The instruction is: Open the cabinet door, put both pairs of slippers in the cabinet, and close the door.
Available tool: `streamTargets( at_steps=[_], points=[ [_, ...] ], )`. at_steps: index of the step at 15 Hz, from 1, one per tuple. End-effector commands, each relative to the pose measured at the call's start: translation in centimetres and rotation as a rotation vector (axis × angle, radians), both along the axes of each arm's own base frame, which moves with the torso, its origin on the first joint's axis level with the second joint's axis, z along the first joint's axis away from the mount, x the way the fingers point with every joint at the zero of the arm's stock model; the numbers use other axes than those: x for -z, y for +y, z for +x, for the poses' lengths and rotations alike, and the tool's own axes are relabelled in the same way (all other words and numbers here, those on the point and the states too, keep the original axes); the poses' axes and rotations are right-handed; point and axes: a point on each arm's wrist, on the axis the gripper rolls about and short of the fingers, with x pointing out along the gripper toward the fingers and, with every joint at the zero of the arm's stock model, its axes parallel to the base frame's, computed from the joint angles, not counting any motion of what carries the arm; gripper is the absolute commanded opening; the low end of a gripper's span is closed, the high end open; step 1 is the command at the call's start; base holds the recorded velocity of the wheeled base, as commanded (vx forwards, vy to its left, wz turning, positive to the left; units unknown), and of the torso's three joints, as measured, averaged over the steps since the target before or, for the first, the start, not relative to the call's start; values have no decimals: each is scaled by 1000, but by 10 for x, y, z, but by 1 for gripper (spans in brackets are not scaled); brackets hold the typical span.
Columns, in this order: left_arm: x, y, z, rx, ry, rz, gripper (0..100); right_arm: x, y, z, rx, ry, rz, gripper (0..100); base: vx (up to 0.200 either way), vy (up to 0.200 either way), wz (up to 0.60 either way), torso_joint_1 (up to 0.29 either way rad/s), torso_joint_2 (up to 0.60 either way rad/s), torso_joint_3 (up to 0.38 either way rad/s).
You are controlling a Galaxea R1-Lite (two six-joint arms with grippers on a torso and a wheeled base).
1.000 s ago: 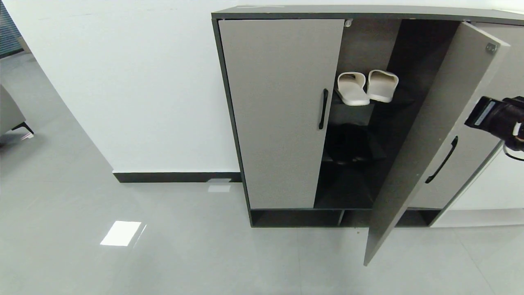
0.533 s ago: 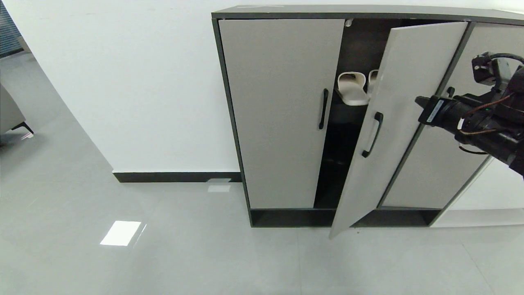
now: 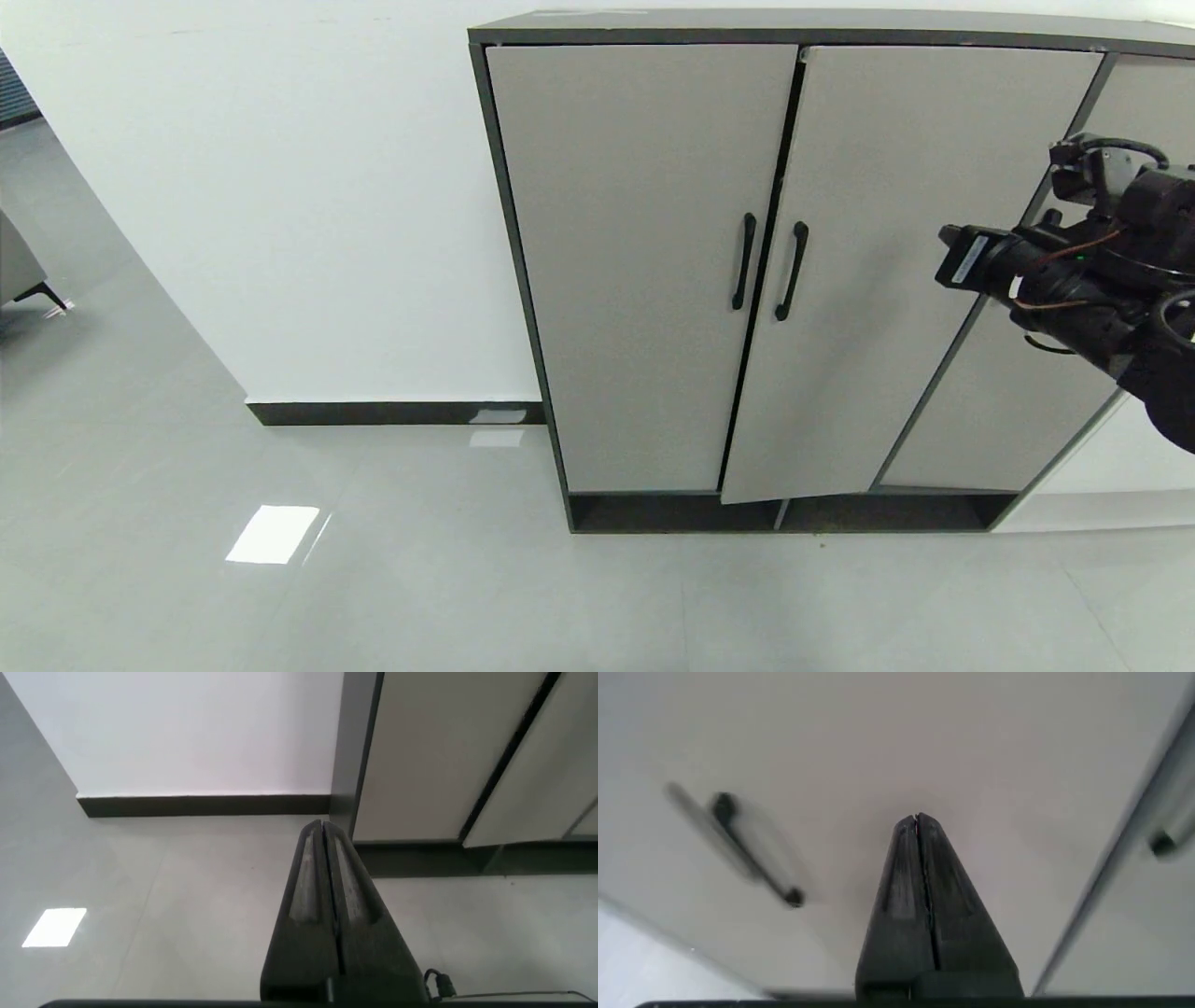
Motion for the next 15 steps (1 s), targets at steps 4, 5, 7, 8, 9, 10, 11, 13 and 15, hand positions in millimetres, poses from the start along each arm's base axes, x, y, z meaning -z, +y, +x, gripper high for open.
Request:
streamTargets(
  at_steps=[4, 5, 7, 8, 9, 10, 11, 13, 15],
  points=[
    [0, 0, 0, 0, -1, 0, 0, 13, 9, 36, 90, -30, -33, 0, 0, 0, 0, 0, 0, 0],
    [0, 0, 0, 0, -1, 0, 0, 13, 9, 36, 91, -31, -32, 0, 0, 0, 0, 0, 0, 0],
    [0, 0, 0, 0, -2, 0, 0, 15, 11, 51, 140, -39, -22, 0, 0, 0, 0, 0, 0, 0],
    [0, 0, 0, 0, -1, 0, 0, 17, 11, 55, 143, -36, -22, 0, 0, 0, 0, 0, 0, 0],
    [0, 0, 0, 0, -1, 0, 0, 18, 12, 59, 145, -38, -23, 0, 0, 0, 0, 0, 0, 0],
    [0, 0, 0, 0, -2, 0, 0, 19, 12, 62, 154, -41, -20, 0, 0, 0, 0, 0, 0, 0],
    [0, 0, 0, 0, -1, 0, 0, 20, 12, 67, 177, -41, -18, 0, 0, 0, 0, 0, 0, 0],
    [0, 0, 0, 0, -1, 0, 0, 22, 13, 73, 184, -42, -35, 0, 0, 0, 0, 0, 0, 0],
    [0, 0, 0, 0, -2, 0, 0, 22, 13, 74, 192, -44, -41, 0, 0, 0, 0, 0, 0, 0]
  ],
)
